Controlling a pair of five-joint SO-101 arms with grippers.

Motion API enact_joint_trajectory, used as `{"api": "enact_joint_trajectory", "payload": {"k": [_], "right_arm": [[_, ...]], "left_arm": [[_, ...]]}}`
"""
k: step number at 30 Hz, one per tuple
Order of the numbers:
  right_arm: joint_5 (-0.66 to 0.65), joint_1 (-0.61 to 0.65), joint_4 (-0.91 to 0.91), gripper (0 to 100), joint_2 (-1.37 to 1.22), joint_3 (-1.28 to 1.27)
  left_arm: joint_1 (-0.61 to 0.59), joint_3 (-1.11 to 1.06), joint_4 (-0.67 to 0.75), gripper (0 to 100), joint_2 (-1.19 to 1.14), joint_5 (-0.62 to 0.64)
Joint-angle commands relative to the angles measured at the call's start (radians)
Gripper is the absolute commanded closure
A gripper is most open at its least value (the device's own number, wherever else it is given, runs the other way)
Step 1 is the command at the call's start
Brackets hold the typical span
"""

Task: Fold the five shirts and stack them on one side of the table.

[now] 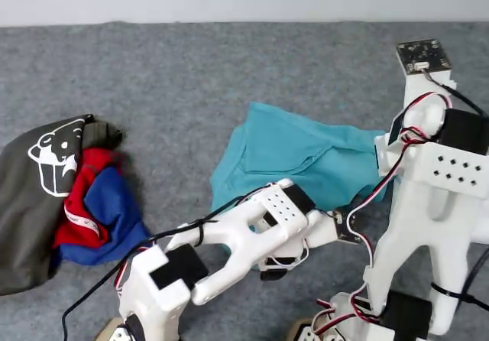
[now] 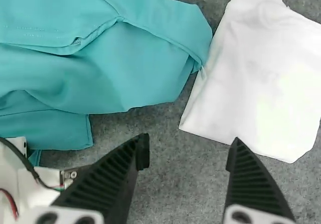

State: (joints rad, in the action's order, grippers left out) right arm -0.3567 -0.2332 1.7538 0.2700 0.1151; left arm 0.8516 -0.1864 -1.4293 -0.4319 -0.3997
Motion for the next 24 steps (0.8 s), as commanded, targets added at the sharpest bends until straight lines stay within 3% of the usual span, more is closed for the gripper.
{"api": "enact_joint_trajectory", "payload": {"k": [1, 6, 12, 24], "right_arm": [[0.009, -0.010, 0.041, 75.1, 0.039, 0.008], [0.009, -0.010, 0.041, 76.5, 0.041, 0.008], [0.009, -0.010, 0.041, 81.3, 0.041, 0.008], [0.005, -0.010, 0.041, 82.4, 0.030, 0.005]], "left_arm": [[-0.025, 0.058, 0.003, 84, -0.038, 0.048], [-0.025, 0.096, 0.002, 98, -0.043, 0.043], [-0.055, 0.108, -0.023, 99, 0.017, 0.041], [-0.282, 0.113, -0.009, 99, 0.608, 0.017]]}}
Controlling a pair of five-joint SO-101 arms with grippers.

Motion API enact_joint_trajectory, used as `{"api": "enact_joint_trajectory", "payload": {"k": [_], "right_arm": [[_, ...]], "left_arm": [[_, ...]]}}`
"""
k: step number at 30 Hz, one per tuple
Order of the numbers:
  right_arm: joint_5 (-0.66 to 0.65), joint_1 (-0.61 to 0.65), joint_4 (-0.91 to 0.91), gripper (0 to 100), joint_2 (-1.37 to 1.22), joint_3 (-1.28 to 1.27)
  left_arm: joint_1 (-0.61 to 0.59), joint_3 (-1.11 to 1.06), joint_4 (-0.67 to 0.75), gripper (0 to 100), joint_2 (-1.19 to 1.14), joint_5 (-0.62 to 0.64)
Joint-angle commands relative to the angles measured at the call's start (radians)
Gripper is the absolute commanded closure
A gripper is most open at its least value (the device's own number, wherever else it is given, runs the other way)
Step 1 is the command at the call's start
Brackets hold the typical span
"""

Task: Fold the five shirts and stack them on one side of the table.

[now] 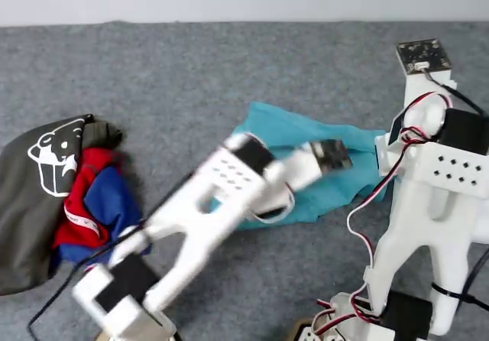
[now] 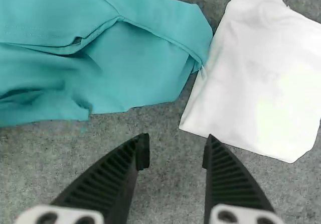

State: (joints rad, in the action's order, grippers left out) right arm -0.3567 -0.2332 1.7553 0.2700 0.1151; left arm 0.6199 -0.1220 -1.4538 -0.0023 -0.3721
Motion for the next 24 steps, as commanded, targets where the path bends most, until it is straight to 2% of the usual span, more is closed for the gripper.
{"api": "enact_joint_trajectory", "payload": {"k": [1, 9, 16, 20, 24], "right_arm": [[0.003, -0.008, 0.039, 82.4, 0.030, -0.006], [0.003, -0.002, 0.038, 82.4, 0.030, -0.135], [0.003, 0.013, 0.038, 82.4, 0.030, -0.216], [0.003, 0.101, 0.036, 82.4, 0.028, -0.287], [0.009, 0.246, -0.031, 82.4, 0.028, -0.410]], "left_arm": [[-0.066, 0.056, 0.023, 99, 0.224, -0.011], [-0.187, 0.246, 0.044, 99, 0.459, -0.009], [-0.371, 0.383, 0.043, 99, 0.529, -0.009], [-0.471, 0.438, 0.043, 99, 0.559, -0.009], [-0.543, 0.450, 0.034, 99, 0.598, -0.009]]}}
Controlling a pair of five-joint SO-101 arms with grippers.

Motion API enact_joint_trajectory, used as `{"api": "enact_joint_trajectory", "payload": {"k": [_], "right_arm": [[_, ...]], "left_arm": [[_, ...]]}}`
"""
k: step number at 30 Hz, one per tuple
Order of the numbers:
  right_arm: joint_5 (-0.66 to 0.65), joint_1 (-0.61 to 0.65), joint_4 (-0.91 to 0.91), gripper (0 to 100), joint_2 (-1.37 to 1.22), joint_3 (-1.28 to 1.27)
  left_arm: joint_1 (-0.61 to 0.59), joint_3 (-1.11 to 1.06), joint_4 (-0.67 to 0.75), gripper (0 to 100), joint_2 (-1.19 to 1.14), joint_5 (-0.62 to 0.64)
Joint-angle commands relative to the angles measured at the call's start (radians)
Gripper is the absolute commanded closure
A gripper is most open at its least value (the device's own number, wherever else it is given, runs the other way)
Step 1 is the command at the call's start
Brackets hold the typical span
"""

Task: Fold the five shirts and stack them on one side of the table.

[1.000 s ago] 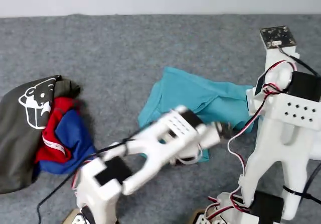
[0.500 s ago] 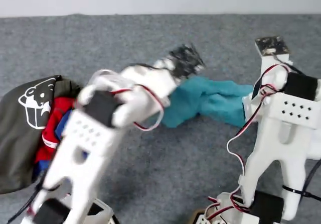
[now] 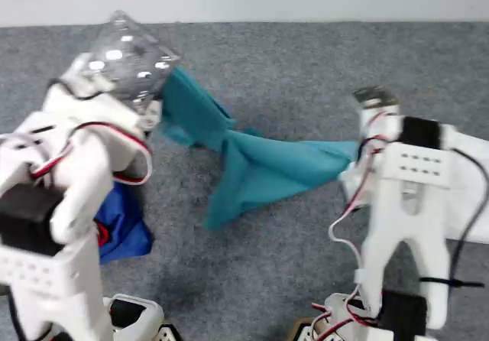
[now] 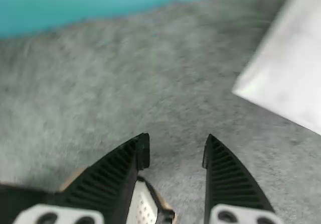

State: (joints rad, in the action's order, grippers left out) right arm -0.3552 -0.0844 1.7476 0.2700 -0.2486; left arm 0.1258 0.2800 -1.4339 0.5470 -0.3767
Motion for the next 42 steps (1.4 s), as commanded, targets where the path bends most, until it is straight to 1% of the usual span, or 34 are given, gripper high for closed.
{"api": "enact_joint_trajectory", "payload": {"k": [1, 4, 6, 10, 13, 17, 19, 22, 25, 28, 31, 34, 36, 38, 42], "right_arm": [[0.008, 0.136, -0.051, 82.4, 0.028, -0.081], [0.009, 0.259, -0.107, 84.1, 0.028, -0.152], [0.009, 0.340, -0.113, 85.7, 0.028, -0.158], [0.009, 0.478, -0.120, 86.8, 0.028, -0.157], [0.009, 0.547, -0.150, 84.1, 0.028, -0.157], [0.009, 0.615, -0.208, 76.3, 0.028, -0.157], [0.012, 0.653, -0.249, 74.1, 0.028, -0.157], [0.055, 0.727, -0.318, 73.8, 0.027, -0.157], [0.069, 0.802, -0.351, 73.8, -0.018, -0.155], [0.069, 0.854, -0.372, 73.8, -0.107, -0.155], [0.066, 0.880, -0.417, 73.9, -0.211, -0.155], [0.061, 0.863, -0.487, 73.9, -0.323, -0.152], [0.029, 0.811, -0.518, 73.9, -0.397, -0.117], [-0.002, 0.733, -0.530, 73.9, -0.467, -0.037], [-0.008, 0.581, -0.524, 73.9, -0.591, 0.245]], "left_arm": [[-0.063, 0.047, -0.003, 99, 0.057, -0.005], [-0.103, 0.033, -0.077, 99, 0.060, -0.005], [-0.137, -0.005, -0.107, 99, 0.052, -0.006], [-0.242, -0.114, -0.110, 99, 0.052, -0.009], [-0.299, -0.222, -0.069, 99, 0.052, -0.011], [-0.361, -0.366, 0.008, 99, 0.052, -0.011], [-0.387, -0.441, 0.058, 99, 0.052, -0.011], [-0.427, -0.562, 0.153, 99, 0.052, -0.011], [-0.465, -0.665, 0.236, 99, 0.052, -0.011], [-0.493, -0.730, 0.278, 99, 0.052, -0.011], [-0.511, -0.750, 0.284, 99, 0.055, -0.009], [-0.532, -0.748, 0.284, 99, 0.058, -0.008], [-0.543, -0.746, 0.282, 99, 0.058, -0.008], [-0.551, -0.746, 0.278, 99, 0.058, -0.008], [-0.554, -0.746, 0.275, 99, 0.060, -0.008]]}}
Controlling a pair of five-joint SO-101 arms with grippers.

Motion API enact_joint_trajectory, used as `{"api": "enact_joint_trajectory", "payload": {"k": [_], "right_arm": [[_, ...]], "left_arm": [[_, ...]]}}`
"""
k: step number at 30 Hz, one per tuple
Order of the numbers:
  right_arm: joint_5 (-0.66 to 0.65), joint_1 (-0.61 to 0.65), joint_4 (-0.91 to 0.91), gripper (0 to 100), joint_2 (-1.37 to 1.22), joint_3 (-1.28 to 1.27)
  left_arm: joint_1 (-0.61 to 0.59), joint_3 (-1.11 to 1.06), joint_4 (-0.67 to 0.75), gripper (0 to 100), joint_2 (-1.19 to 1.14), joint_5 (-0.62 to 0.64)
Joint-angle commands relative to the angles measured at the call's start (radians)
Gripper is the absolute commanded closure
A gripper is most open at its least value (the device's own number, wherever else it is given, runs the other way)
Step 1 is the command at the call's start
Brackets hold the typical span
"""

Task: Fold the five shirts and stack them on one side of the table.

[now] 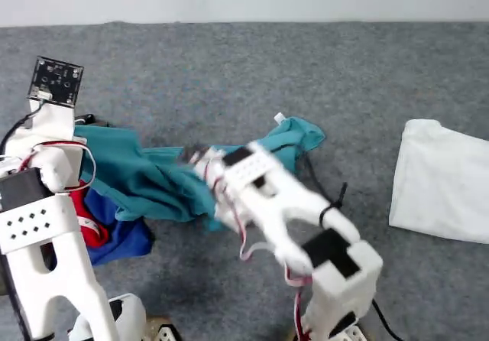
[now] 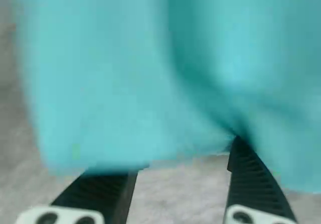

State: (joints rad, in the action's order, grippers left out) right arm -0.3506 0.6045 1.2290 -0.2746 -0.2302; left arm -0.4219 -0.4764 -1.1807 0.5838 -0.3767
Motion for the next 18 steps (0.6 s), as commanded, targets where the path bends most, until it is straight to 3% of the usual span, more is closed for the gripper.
{"api": "enact_joint_trajectory", "payload": {"k": [1, 5, 8, 18], "right_arm": [[-0.011, -0.134, -0.005, 73.9, -0.076, 0.307], [0.049, -0.196, 0.012, 73.9, -0.174, 0.589], [0.063, -0.191, 0.131, 73.9, -0.236, 0.744], [0.041, -0.099, 0.526, 73.9, -0.337, 0.967]], "left_arm": [[-0.006, 0.012, 0.015, 99, 0.023, -0.008], [-0.003, 0.012, 0.009, 99, 0.023, -0.006], [-0.005, 0.010, 0.009, 99, 0.023, -0.006], [0.000, 0.004, 0.015, 99, 0.018, -0.006]]}}
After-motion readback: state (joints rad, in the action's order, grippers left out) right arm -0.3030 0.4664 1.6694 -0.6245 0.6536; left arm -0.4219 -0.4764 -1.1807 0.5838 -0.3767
